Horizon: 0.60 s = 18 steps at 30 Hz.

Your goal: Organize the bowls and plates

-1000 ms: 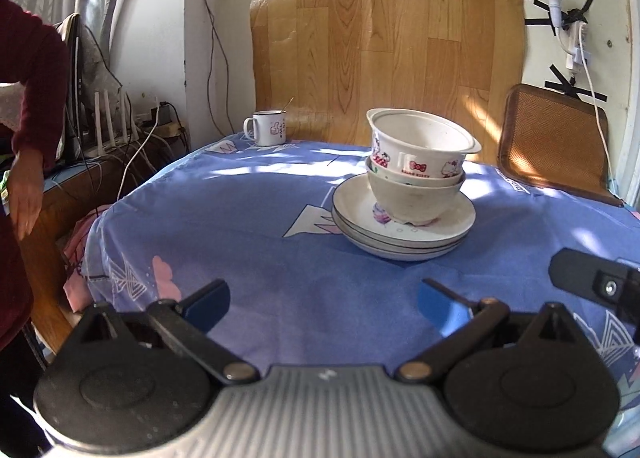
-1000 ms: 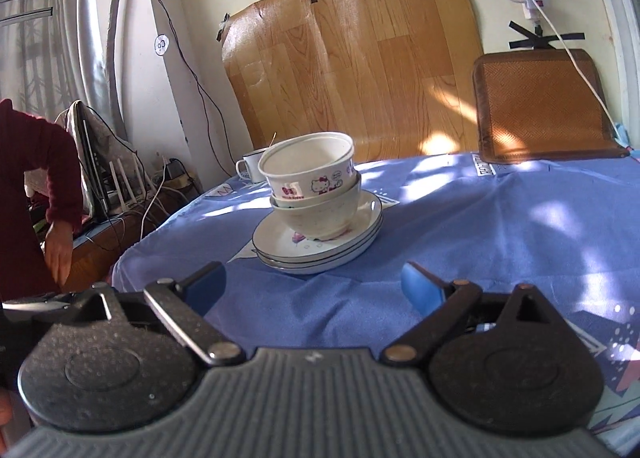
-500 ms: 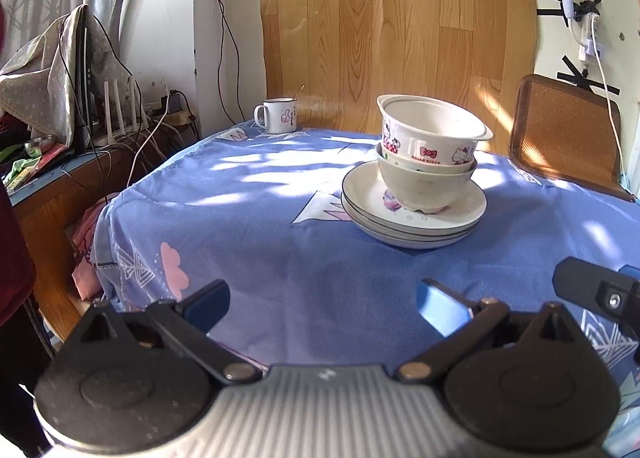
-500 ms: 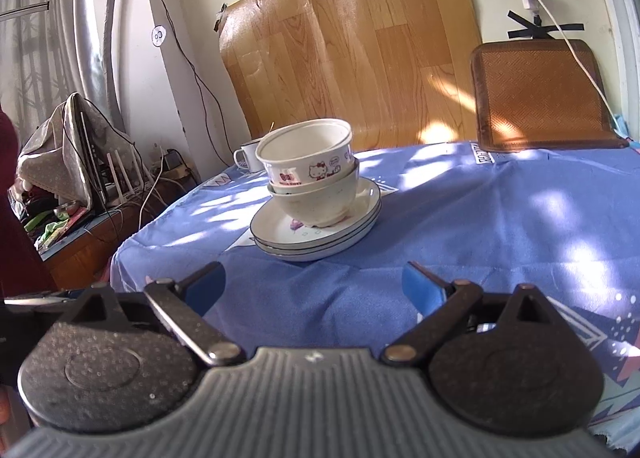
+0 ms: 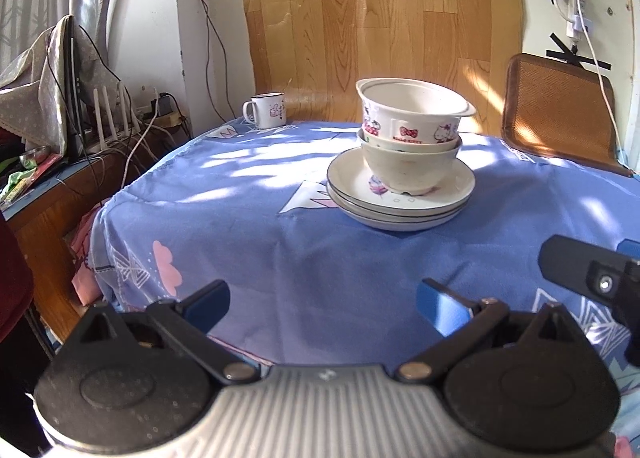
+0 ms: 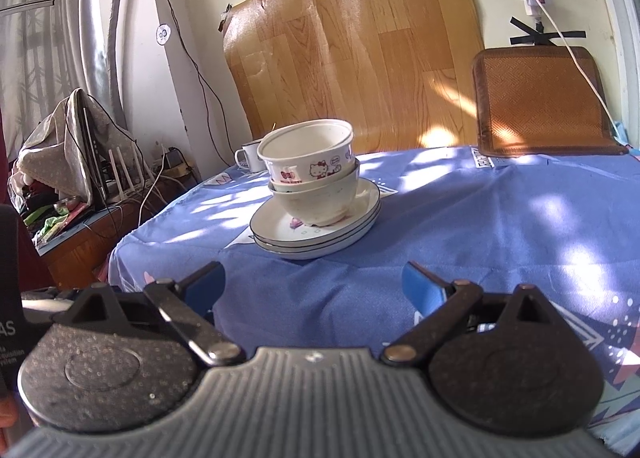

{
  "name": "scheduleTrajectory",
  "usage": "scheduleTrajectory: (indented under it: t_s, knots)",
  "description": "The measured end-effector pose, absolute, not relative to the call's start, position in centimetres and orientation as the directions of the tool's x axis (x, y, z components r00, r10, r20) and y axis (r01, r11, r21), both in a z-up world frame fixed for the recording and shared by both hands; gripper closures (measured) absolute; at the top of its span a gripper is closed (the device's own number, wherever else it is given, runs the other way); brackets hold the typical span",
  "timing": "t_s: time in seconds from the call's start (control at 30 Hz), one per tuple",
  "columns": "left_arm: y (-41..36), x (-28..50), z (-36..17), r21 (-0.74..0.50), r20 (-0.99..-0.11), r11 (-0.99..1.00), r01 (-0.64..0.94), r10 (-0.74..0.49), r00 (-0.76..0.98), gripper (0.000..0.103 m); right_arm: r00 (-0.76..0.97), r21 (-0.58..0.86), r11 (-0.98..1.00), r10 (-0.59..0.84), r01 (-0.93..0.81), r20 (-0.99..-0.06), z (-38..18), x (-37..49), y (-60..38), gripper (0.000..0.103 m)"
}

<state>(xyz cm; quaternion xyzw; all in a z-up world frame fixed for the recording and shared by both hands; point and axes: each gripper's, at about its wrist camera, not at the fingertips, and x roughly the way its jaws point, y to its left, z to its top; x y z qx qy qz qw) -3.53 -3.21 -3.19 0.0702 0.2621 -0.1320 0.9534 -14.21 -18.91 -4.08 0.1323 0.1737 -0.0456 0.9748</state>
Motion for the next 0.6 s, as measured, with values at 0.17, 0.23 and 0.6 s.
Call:
scheduleTrajectory:
  t_s: [0.17, 0.23, 0.6]
  knots:
    - [-3.69, -3.8, -3.14, 0.065, -0.515, 0.954, 0.293, -0.219, 0.829, 0.0, 0.934, 0.251, 0.957, -0.049, 0.145, -0.354, -4.21, -14.29, -19.28, 0.006]
    - [-3.84, -3.88, -3.09, 0.067, -0.513, 0.956, 0.287, -0.214, 0.831, 0.0, 0.935, 0.247, 0.958, -0.051, 0.146, -0.352, -4.19, -14.38, -19.29, 0.006]
    - [-4.17, -3.95, -3.18, 0.065, -0.54, 0.951, 0.302, -0.221, 0.812, 0.0, 0.935, 0.245, 0.959, -0.047, 0.141, -0.351, -4.18, -14.39, -19.34, 0.006]
